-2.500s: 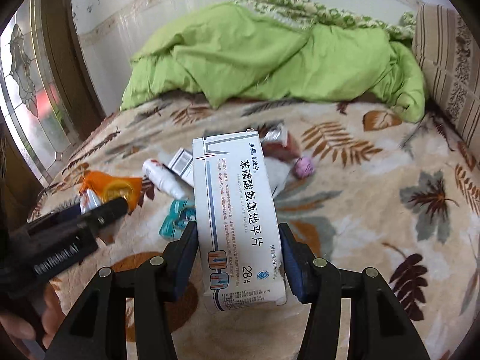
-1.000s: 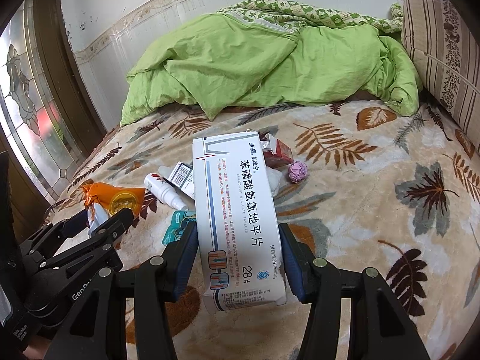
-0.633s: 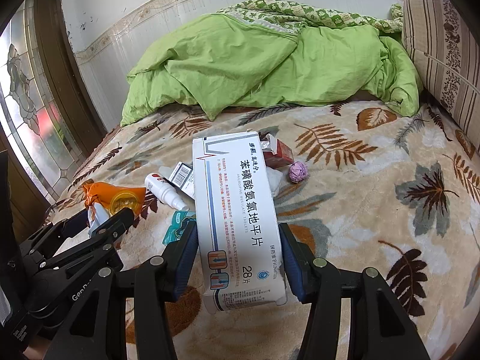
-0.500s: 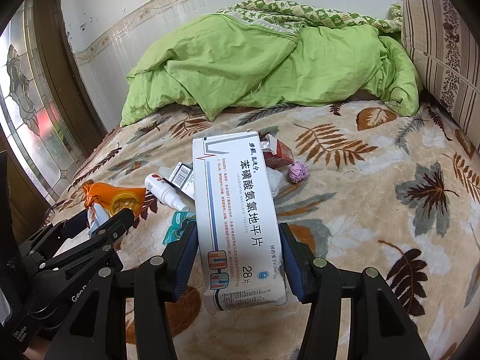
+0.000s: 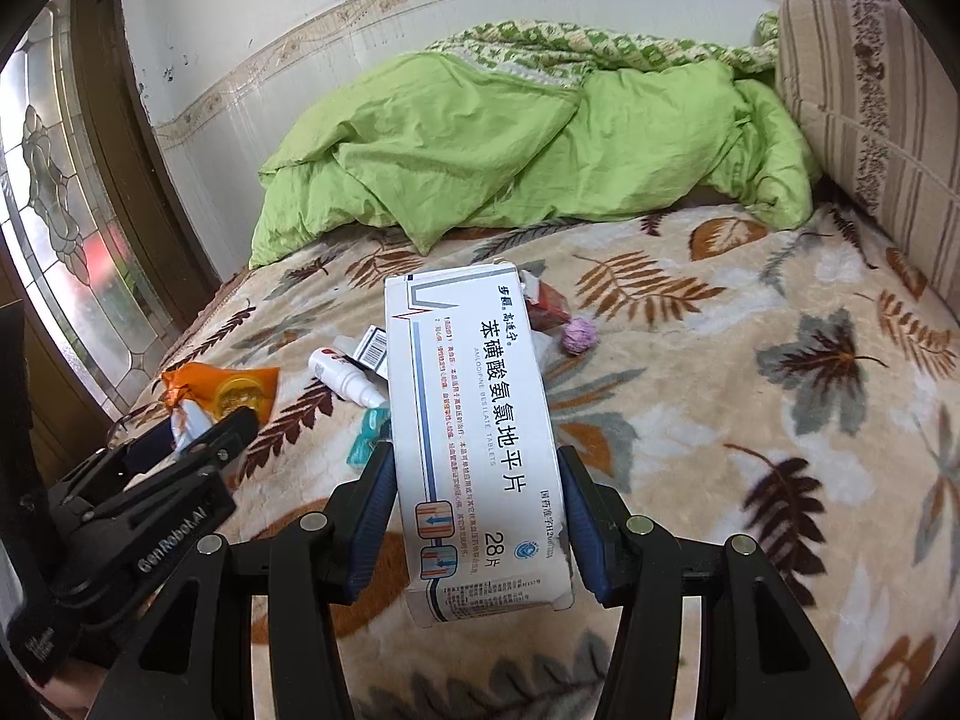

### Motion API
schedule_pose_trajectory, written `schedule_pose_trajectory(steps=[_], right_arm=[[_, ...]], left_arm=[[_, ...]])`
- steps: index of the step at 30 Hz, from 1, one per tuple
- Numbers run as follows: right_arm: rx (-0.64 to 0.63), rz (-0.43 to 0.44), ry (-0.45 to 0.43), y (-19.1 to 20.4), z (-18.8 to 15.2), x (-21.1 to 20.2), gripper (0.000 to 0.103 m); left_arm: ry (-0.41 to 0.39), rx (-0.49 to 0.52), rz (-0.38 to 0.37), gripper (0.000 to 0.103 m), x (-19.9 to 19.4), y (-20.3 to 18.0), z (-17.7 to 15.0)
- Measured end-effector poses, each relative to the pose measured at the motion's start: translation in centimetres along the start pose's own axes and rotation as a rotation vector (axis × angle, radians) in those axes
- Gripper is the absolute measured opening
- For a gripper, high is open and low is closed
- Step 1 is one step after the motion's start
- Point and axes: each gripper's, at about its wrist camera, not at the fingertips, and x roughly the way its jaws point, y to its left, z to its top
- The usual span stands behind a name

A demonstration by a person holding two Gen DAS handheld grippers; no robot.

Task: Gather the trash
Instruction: 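Hold the orange wrapper and white box lifted above the bed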

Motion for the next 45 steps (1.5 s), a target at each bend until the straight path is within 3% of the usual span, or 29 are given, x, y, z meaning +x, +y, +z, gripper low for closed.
schedule_pose_trajectory(steps=[10, 18, 45], right_arm=[[-0.075, -0.013, -0.016, 1.0, -4.4, -5.2, 0.057], [-0.092, 0.012, -0.034, 1.2, -6.3, -7.6, 0.057], [-0.090, 0.016, -0.028, 1.6, -6.9, -7.7, 0.057]], left_arm=[[-0.023, 0.050, -0.009, 0.056, -5.9, -0.5, -4.4], [-0.047, 0.077, 0.024, 0.056, -8.5, -0.8, -6.0], [-0.005, 0.063, 0.027, 0.056, -7.4, -0.4, -6.5]])
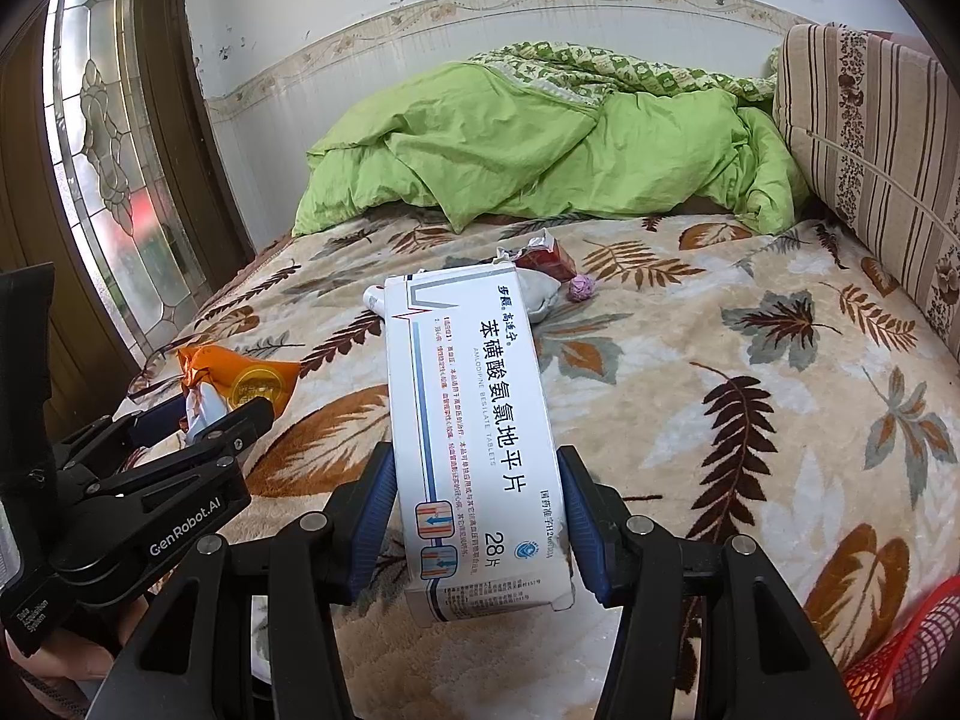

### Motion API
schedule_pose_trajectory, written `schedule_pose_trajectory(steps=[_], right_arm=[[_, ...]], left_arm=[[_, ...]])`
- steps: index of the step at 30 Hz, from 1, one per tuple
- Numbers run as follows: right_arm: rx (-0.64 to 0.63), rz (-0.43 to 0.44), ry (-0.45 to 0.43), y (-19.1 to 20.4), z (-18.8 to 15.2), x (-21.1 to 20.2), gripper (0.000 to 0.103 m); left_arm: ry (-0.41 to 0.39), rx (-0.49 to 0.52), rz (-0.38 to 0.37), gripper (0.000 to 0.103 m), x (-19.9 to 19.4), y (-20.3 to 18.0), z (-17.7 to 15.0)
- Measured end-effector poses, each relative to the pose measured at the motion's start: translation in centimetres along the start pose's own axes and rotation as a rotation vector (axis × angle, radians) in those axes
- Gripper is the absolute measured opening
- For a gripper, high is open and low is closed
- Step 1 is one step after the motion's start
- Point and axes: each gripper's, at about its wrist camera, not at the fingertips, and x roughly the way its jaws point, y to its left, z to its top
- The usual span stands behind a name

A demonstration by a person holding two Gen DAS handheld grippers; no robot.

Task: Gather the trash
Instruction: 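Hold the orange wrapper and white box lifted above the bed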

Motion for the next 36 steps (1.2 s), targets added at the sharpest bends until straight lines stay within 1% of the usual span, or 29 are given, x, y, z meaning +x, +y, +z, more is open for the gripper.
schedule_pose_trajectory(steps=[14, 22, 36], right_arm=[[0.013, 0.003, -0.001, -0.3, -0.2, 0.1, 0.057], [0.026, 0.007, 0.001, -0.5, -0.3, -0.2, 0.057], [0.026, 0.007, 0.001, -0.5, -0.3, -0.3, 0.057]], left_arm=[[0.008, -0.007, -0.011, 0.056, 0.0, -0.1, -0.1], [0.021, -0.004, -0.021, 0.056, 0.2, -1.5, -0.6], [0.035, -0.011, -0.032, 0.056, 0.6, -1.1, -0.8]])
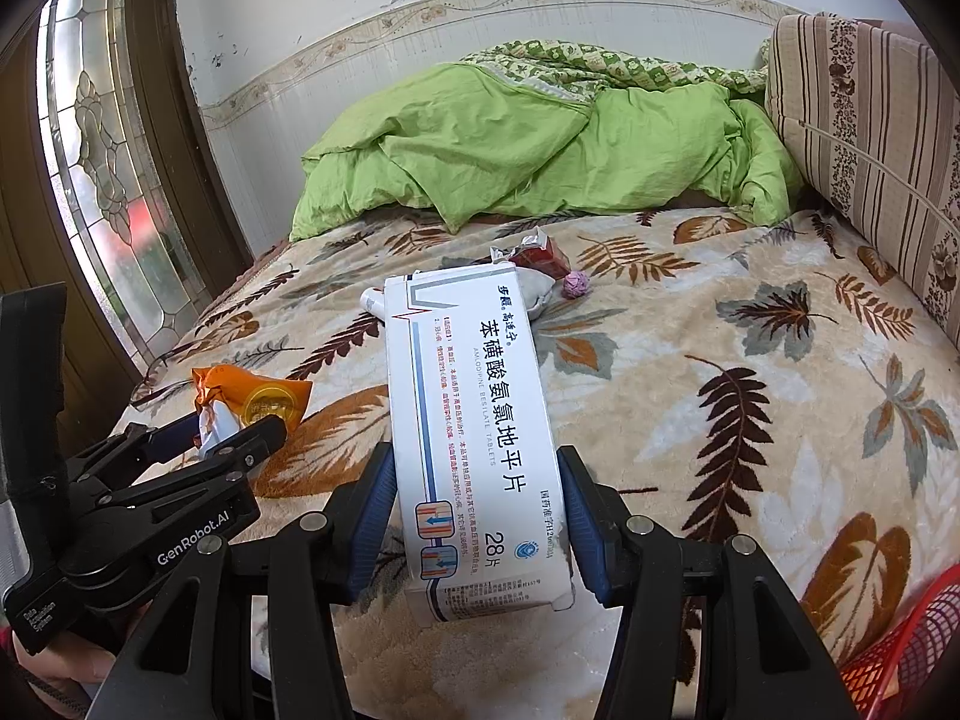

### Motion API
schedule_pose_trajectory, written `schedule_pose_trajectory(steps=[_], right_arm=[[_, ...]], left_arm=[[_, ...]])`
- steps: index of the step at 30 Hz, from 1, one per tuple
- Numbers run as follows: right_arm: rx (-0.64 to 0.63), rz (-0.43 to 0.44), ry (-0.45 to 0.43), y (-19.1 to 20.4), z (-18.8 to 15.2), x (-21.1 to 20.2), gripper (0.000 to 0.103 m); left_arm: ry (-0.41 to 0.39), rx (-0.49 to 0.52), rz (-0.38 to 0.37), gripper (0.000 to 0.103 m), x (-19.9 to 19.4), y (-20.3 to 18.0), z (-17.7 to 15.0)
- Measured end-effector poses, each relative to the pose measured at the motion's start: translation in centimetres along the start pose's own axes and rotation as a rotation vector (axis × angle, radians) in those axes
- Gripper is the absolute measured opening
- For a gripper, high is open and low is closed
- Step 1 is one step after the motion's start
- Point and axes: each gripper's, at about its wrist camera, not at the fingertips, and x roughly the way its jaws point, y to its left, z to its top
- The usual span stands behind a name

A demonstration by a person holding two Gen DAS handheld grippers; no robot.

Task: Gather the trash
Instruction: 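Hold the orange wrapper and white box lifted above the bed, then carry both items to the red wastebasket and open both tools over it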

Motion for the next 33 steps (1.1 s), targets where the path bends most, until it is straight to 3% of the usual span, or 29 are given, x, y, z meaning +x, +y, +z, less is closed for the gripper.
schedule_pose_trajectory(steps=[12, 17, 24, 28, 33], right_arm=[[0.008, 0.004, 0.000, -0.1, 0.1, -0.2, 0.057], [0.062, 0.016, 0.008, -1.2, -0.1, -1.9, 0.057], [0.154, -0.039, -0.013, -5.5, -1.2, -8.1, 0.057], [0.210, -0.123, -0.031, -9.3, -2.9, -12.9, 0.057], [0.339, -0.245, -0.056, -14.9, -5.4, -18.3, 0.057]], left_arm=[[0.000, 0.000, -0.011, 0.056, 0.0, 0.1, 0.1], [-0.018, 0.014, -0.073, 0.056, -1.1, -1.1, -0.2], [-0.041, 0.114, -0.234, 0.056, -4.9, -6.5, 0.0], [-0.023, 0.196, -0.380, 0.056, -7.3, -11.5, -0.1], [0.055, 0.300, -0.585, 0.056, -9.4, -18.3, -0.6]])
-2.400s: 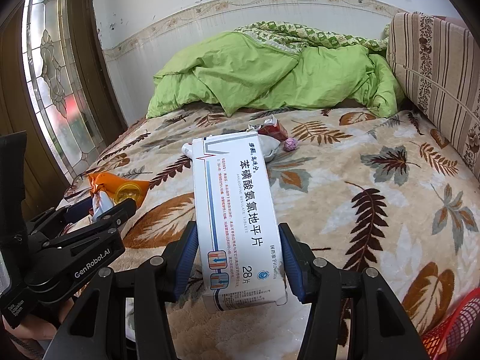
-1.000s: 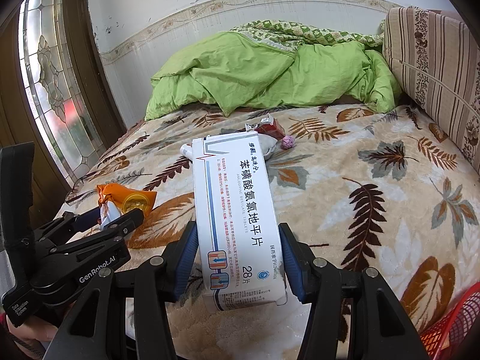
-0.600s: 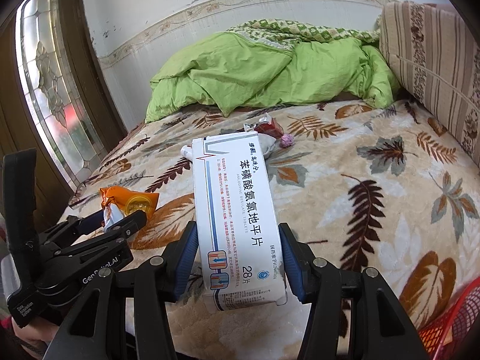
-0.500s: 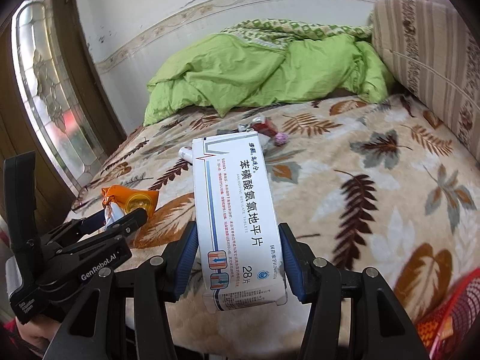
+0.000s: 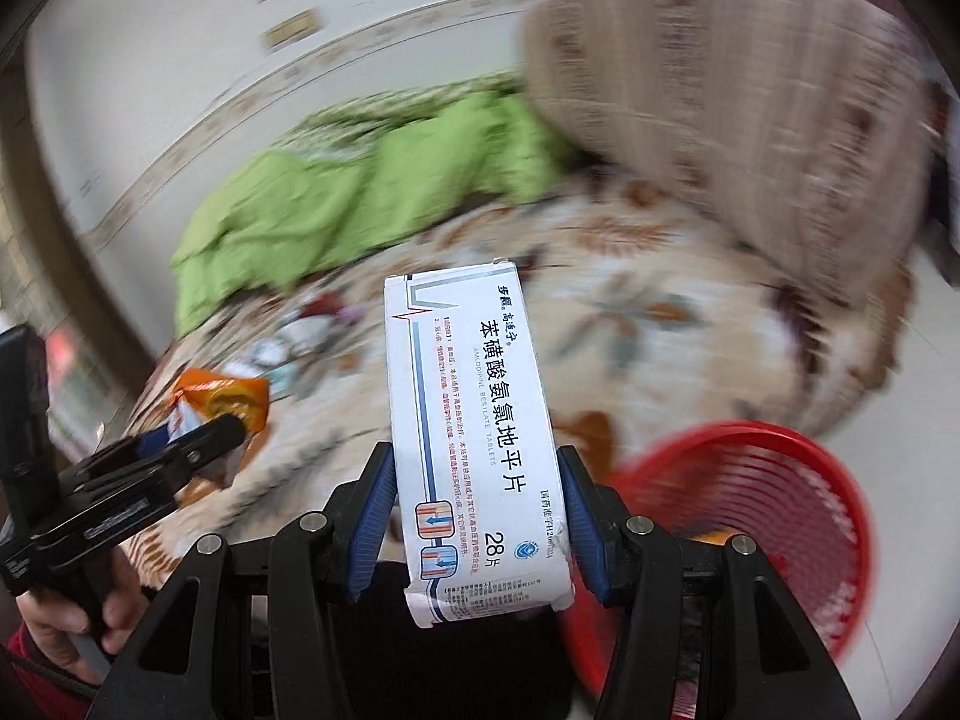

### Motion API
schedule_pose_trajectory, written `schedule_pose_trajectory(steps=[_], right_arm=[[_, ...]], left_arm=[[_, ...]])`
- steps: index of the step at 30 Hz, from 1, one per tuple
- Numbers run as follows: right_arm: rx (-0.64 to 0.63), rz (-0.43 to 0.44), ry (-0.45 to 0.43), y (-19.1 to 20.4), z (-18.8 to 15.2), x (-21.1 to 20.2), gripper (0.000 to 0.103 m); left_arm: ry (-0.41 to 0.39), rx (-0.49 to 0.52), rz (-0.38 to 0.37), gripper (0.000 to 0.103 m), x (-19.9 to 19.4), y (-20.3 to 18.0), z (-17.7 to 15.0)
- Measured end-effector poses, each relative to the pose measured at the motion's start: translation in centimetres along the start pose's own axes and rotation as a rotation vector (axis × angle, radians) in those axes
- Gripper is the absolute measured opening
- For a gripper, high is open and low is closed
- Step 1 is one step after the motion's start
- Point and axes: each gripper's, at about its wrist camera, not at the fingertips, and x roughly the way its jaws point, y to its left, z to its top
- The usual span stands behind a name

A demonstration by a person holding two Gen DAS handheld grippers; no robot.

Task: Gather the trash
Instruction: 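Carry both items to the red wastebasket and open both tools over it, then move both open tools back over the remaining trash on the bed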

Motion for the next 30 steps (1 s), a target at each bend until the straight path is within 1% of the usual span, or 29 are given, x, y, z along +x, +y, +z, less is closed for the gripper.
schedule_pose_trajectory(steps=[2, 4, 5, 6, 8, 10, 12, 13, 14, 15, 16, 18, 19, 20, 24, 26, 30], right_arm=[[0.052, -0.044, -0.012, -2.8, -0.1, -1.4, 0.057], [0.103, -0.091, -0.026, -5.5, -0.4, -2.6, 0.057], [0.121, -0.102, -0.027, -6.3, -0.3, -2.8, 0.057], [0.145, -0.110, -0.027, -7.3, -0.4, -3.1, 0.057], [0.194, -0.126, -0.029, -9.2, -0.7, -3.7, 0.057], [0.229, -0.137, -0.027, -10.8, -1.1, -4.0, 0.057], [0.253, -0.143, -0.023, -11.9, -1.4, -4.0, 0.057], [0.264, -0.146, -0.018, -12.5, -1.6, -4.0, 0.057], [0.271, -0.149, -0.014, -12.8, -1.7, -3.9, 0.057], [0.280, -0.148, -0.007, -13.3, -1.9, -3.8, 0.058], [0.288, -0.148, 0.004, -13.7, -2.1, -3.6, 0.058], [0.304, -0.165, 0.013, -14.2, -2.3, -3.5, 0.061], [0.312, -0.170, 0.012, -14.5, -2.3, -3.6, 0.061], [0.314, -0.168, 0.009, -14.7, -2.3, -3.6, 0.061], [0.288, -0.171, -0.010, -14.1, -1.8, -3.8, 0.061], [0.279, -0.149, -0.009, -13.5, -1.4, -3.5, 0.061], [0.229, -0.095, 0.004, -10.9, -0.3, -2.2, 0.061]], left_arm=[[0.049, 0.038, -0.087, 0.056, 1.2, -3.7, 0.3], [0.091, 0.060, -0.154, 0.056, 2.3, -5.9, 0.6], [0.119, 0.076, -0.202, 0.056, 2.9, -8.0, 0.7], [0.134, 0.088, -0.226, 0.056, 3.4, -8.6, 0.8], [0.160, 0.116, -0.259, 0.056, 4.2, -11.4, 0.8], [0.177, 0.139, -0.283, 0.056, 5.0, -13.4, 0.7], [0.188, 0.162, -0.297, 0.057, 5.6, -14.6, 0.7], [0.193, 0.177, -0.310, 0.059, 5.9, -15.6, 0.7], [0.200, 0.186, -0.317, 0.063, 6.3, -15.7, 0.9], [0.208, 0.190, -0.318, 0.072, 6.6, -16.0, 0.9], [0.209, 0.188, -0.321, 0.075, 6.7, -15.9, 1.0], [0.209, 0.189, -0.330, 0.075, 6.8, -15.8, 1.1], [0.205, 0.192, -0.330, 0.075, 6.9, -15.0, 1.3], [0.198, 0.191, -0.318, 0.075, 6.7, -15.0, 1.3], [0.191, 0.148, -0.295, 0.075, 6.4, -12.0, 1.8], [0.181, 0.123, -0.270, 0.075, 6.0, -10.5, 2.0], [0.146, 0.079, -0.189, 0.075, 4.8, -6.7, 2.3]])
